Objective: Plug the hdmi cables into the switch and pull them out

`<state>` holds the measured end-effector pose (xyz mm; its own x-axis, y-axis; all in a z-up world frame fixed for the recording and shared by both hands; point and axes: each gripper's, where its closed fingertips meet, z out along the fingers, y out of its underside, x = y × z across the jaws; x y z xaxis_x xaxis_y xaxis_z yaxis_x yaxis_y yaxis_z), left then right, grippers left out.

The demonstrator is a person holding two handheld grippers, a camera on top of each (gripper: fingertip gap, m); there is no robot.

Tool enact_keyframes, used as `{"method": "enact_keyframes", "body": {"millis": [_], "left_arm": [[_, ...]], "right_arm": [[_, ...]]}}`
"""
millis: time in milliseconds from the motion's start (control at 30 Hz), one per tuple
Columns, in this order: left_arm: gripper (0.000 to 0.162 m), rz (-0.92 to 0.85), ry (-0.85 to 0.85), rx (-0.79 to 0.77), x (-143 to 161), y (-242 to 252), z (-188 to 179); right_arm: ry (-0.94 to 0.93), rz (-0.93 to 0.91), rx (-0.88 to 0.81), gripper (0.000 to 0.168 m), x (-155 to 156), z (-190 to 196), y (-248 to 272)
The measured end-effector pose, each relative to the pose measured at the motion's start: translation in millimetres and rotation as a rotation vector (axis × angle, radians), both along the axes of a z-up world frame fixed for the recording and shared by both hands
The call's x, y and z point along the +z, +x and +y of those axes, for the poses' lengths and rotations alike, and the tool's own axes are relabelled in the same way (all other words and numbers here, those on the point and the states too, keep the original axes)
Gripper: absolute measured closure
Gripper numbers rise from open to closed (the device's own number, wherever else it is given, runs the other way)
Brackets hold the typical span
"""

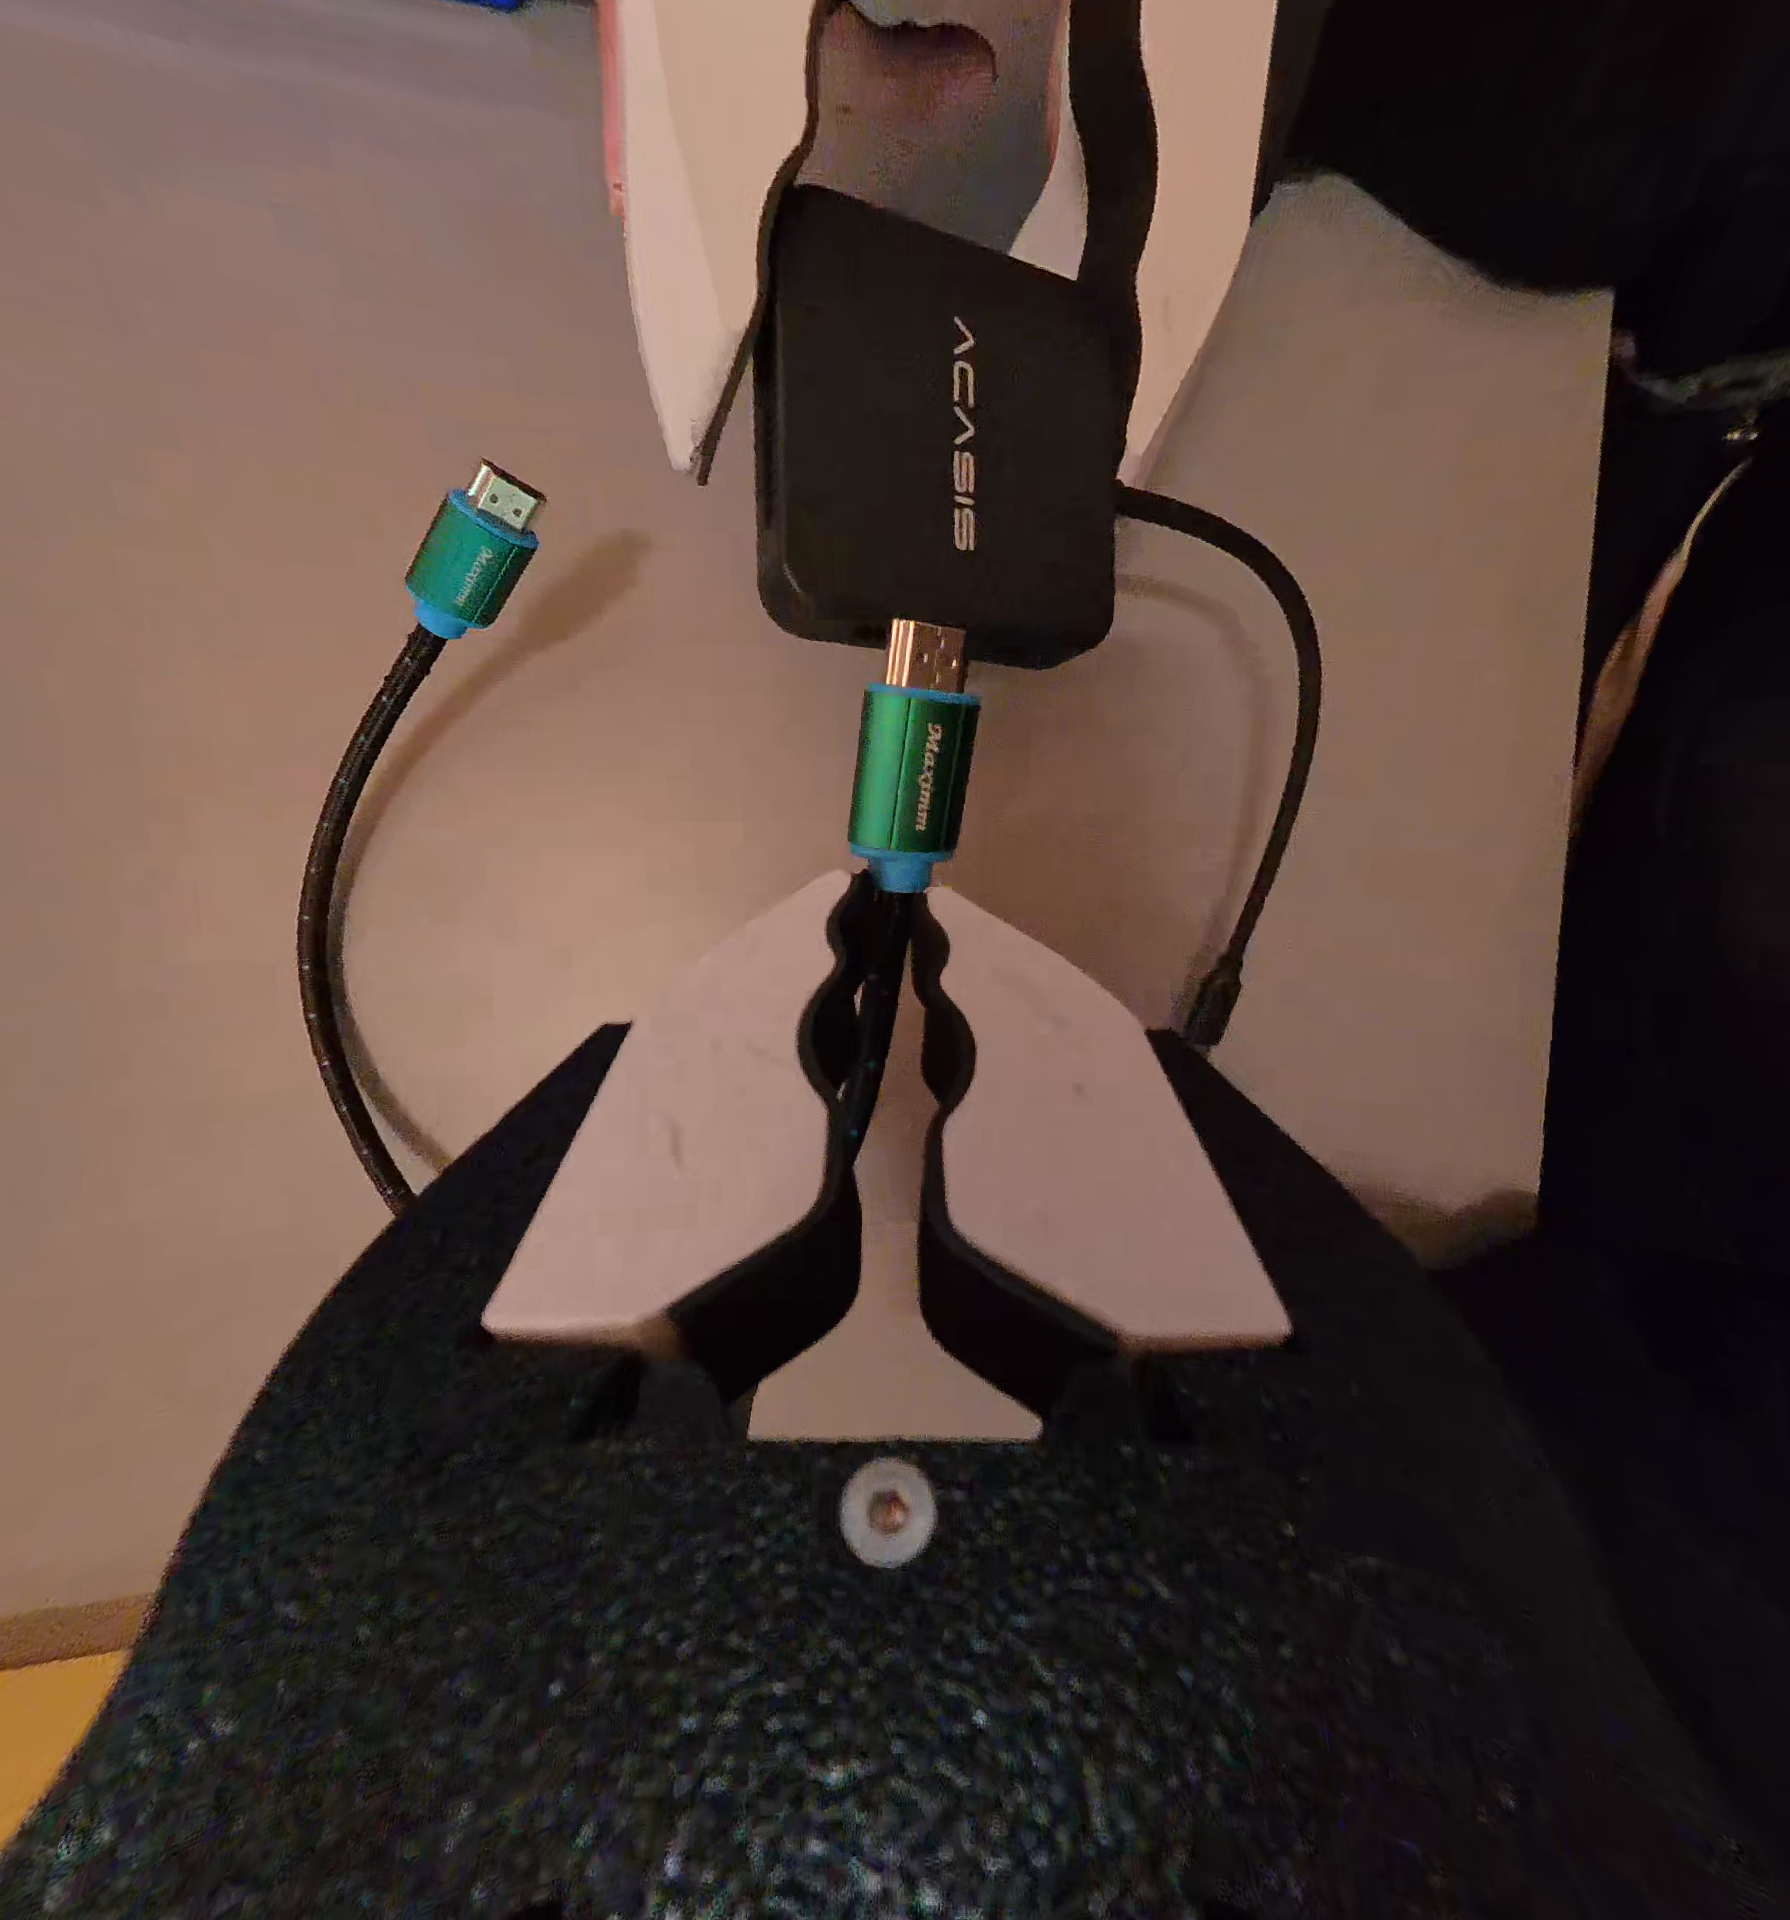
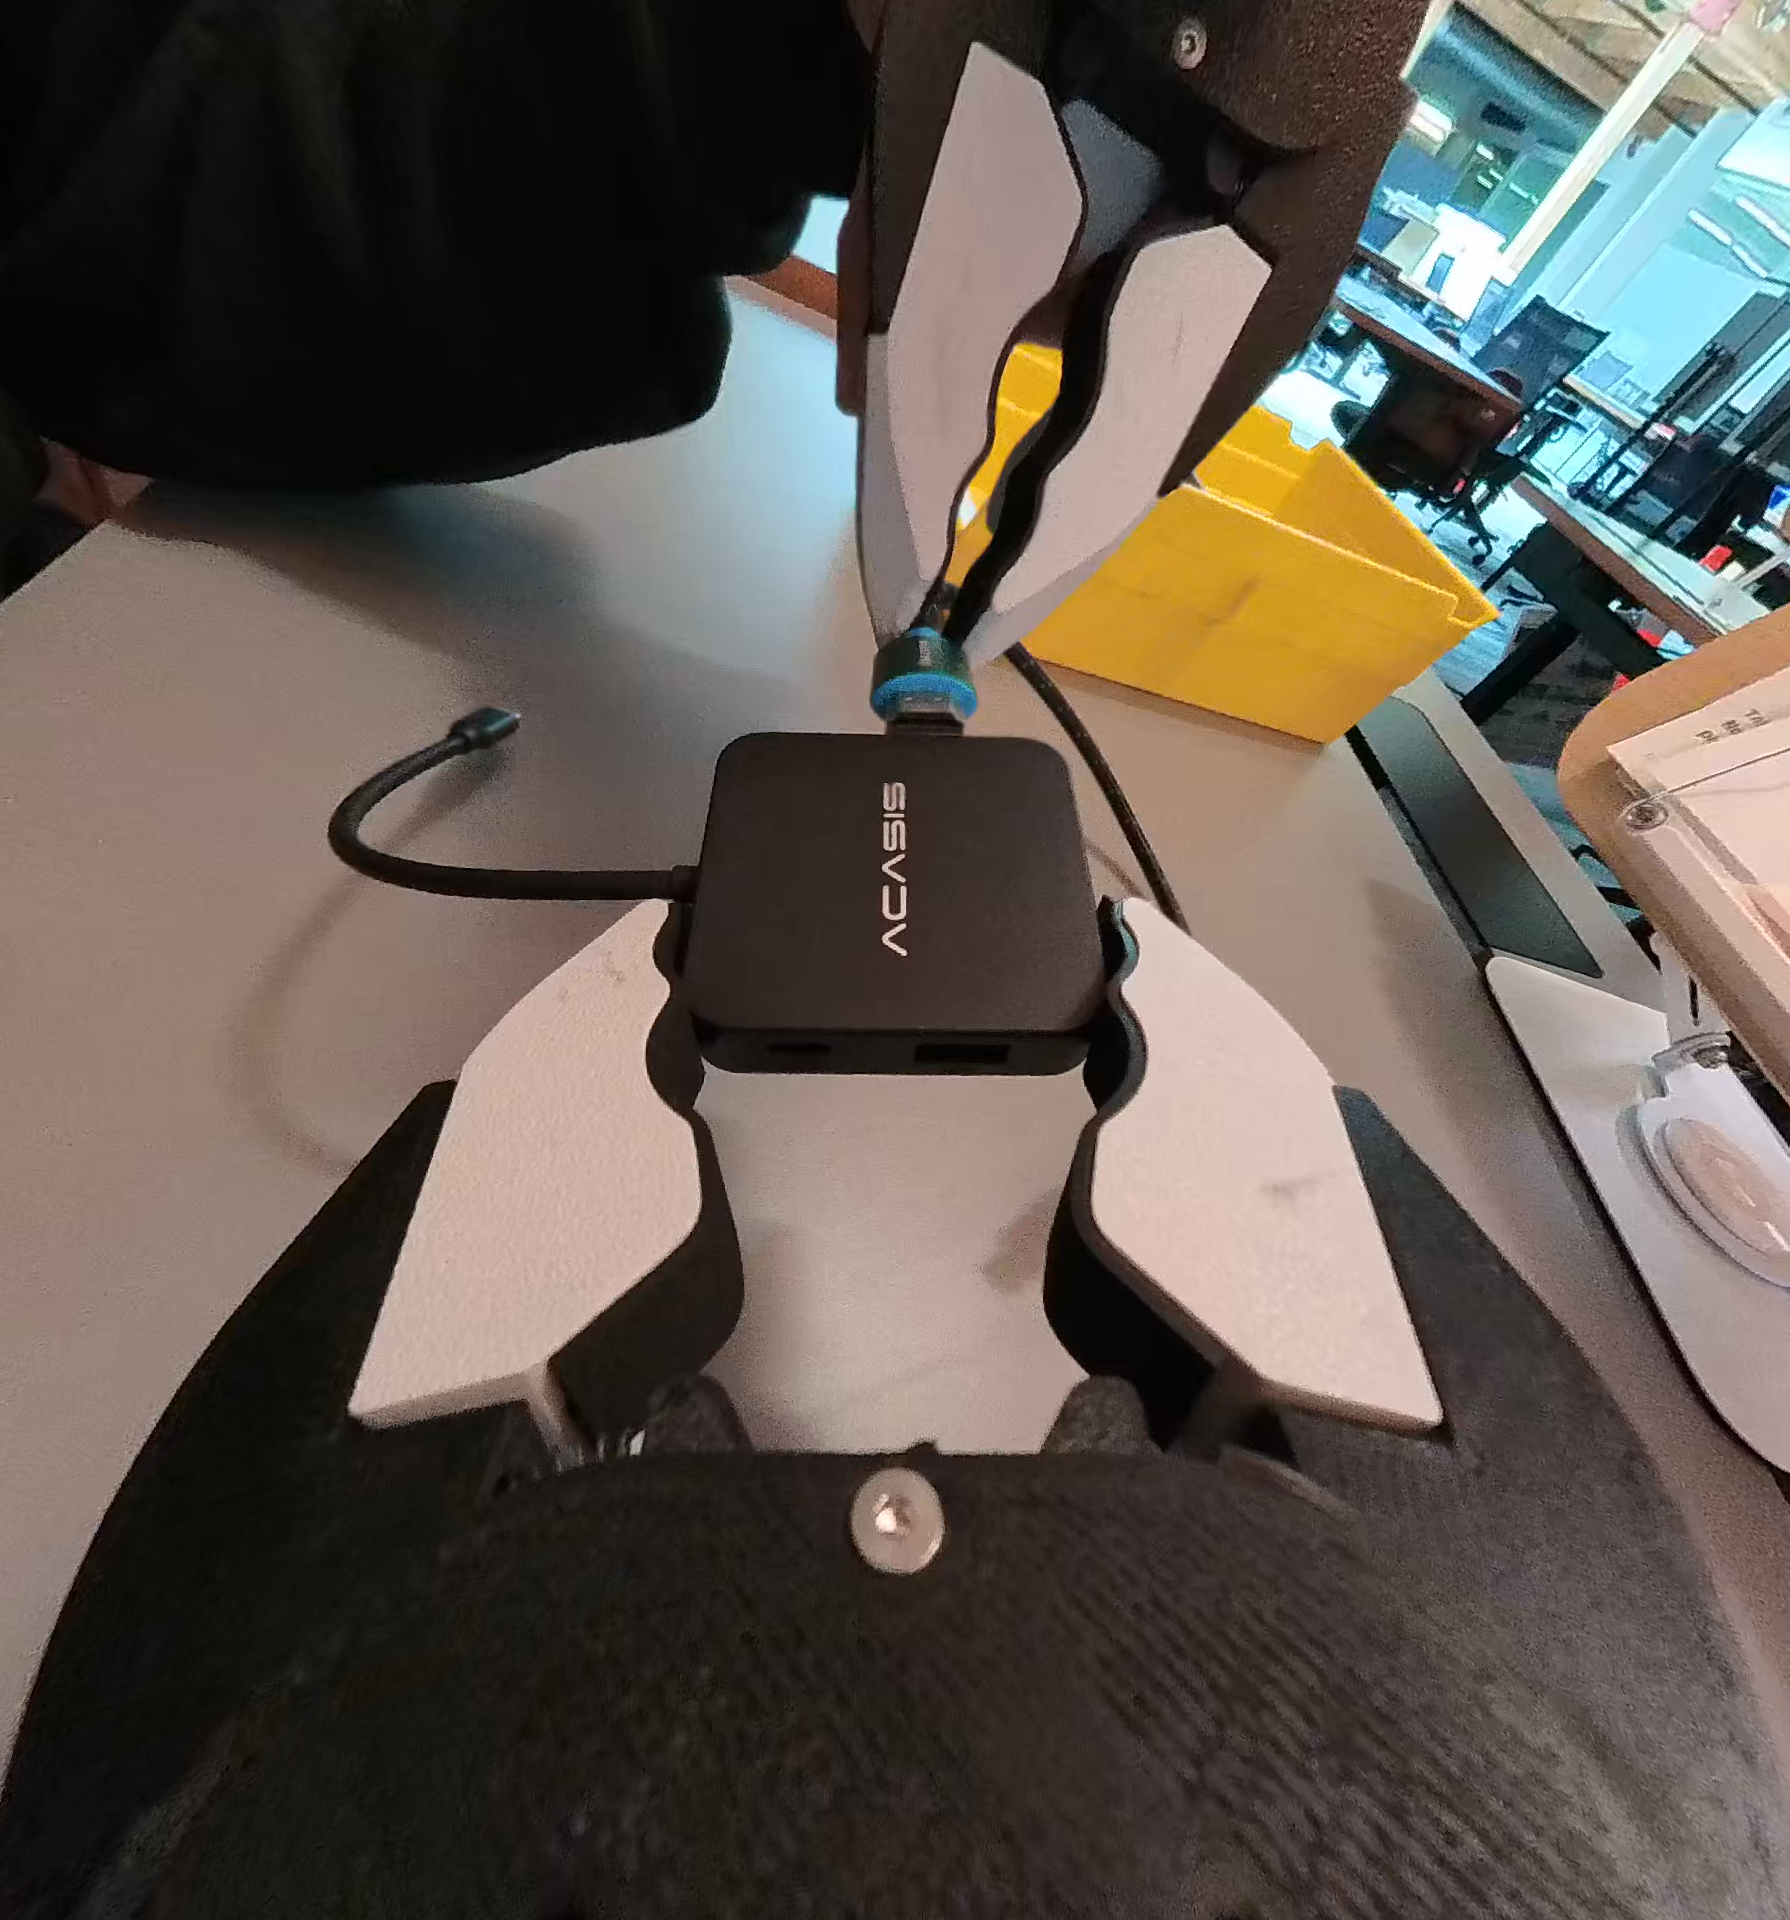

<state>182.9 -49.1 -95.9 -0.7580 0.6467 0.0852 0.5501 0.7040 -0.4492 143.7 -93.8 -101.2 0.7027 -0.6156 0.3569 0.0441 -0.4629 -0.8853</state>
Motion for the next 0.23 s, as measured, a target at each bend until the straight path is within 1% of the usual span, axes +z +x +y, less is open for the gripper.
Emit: {"method": "enact_keyframes", "body": {"millis": [33, 233], "left_arm": [[0.156, -0.009, 0.016, 0.003, -1.7, -0.2, 1.5], [0.156, -0.04, 0.039, 0.033, -5.7, 3.6, 1.7]], "right_arm": [[0.001, -0.002, -0.002, 0.094, -0.5, -0.3, 0.6], [-0.033, -0.004, -0.004, 0.094, -3.3, 0.8, 1.1]]}}
